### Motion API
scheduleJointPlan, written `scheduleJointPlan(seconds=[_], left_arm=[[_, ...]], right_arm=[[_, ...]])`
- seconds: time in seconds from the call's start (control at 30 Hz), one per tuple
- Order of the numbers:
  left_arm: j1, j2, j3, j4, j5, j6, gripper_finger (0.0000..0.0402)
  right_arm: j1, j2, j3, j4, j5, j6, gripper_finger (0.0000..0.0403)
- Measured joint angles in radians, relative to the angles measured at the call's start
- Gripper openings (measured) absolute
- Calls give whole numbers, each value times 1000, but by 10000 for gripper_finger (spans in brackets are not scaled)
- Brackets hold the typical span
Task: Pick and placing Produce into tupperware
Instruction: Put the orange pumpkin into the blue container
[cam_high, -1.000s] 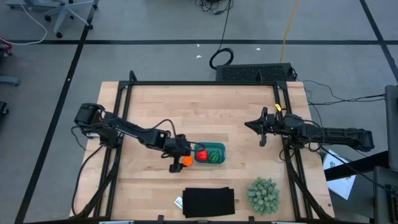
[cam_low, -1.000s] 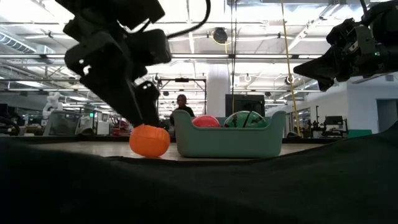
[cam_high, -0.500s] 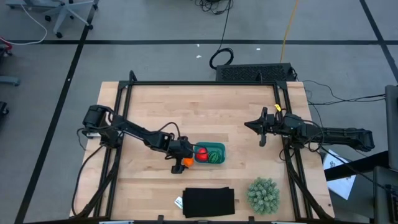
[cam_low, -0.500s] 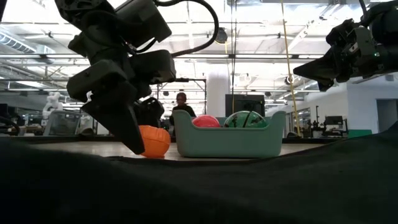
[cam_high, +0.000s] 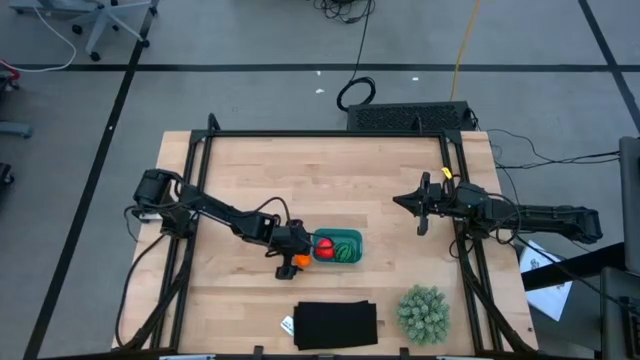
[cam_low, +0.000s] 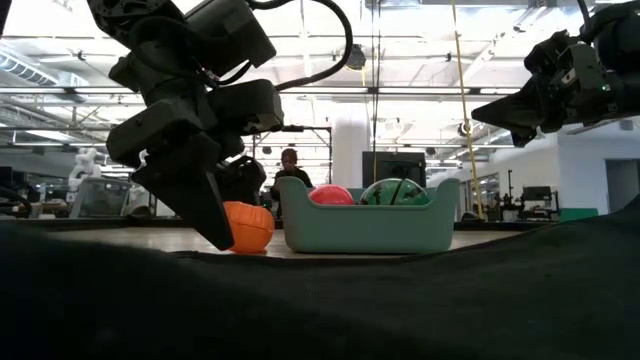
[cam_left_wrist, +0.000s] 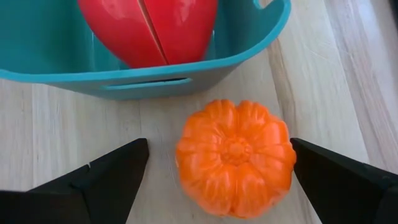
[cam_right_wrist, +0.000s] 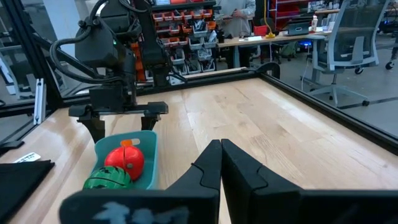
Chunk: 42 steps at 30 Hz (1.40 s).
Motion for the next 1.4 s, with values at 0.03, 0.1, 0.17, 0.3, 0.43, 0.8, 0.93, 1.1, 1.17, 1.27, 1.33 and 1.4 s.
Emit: scheduleJointPlan(seconds=[0.03, 0.1, 0.17, 0.3, 0.43, 0.8, 0.93, 1.1, 1.17, 1.27, 1.33, 1.4], left_arm=[[0, 0, 0, 0, 0, 0, 397], [0, 0, 0, 0, 0, -1, 397], [-2, 0, 0, 0, 3, -1, 397], [-2, 0, 0, 0, 4, -2, 397], [-1, 0, -1, 4, 5, -3, 388], [-1, 2, -1, 26, 16, -6, 286], [-1, 2, -1, 26, 15, 0, 263], [-1, 2, -1, 25, 15, 9, 251], [-1, 1, -1, 24, 14, 18, 252], [-1, -19, -2, 4, 11, 35, 262], [0, -40, -2, 7, 8, 38, 270], [0, -71, -2, -17, 3, 42, 275]], right_arm=[[0, 0, 0, 0, 0, 0, 0], [0, 0, 0, 0, 0, 0, 0], [0, 0, 0, 0, 0, 0, 0], [0, 0, 0, 0, 0, 0, 0], [0, 0, 0, 0, 0, 0, 0], [0, 0, 0, 0, 0, 0, 0], [0, 0, 0, 0, 0, 0, 0], [0, 0, 0, 0, 0, 0, 0], [0, 0, 0, 0, 0, 0, 0], [0, 0, 0, 0, 0, 0, 0], [0, 0, 0, 0, 0, 0, 0], [0, -1, 0, 0, 0, 0, 0]])
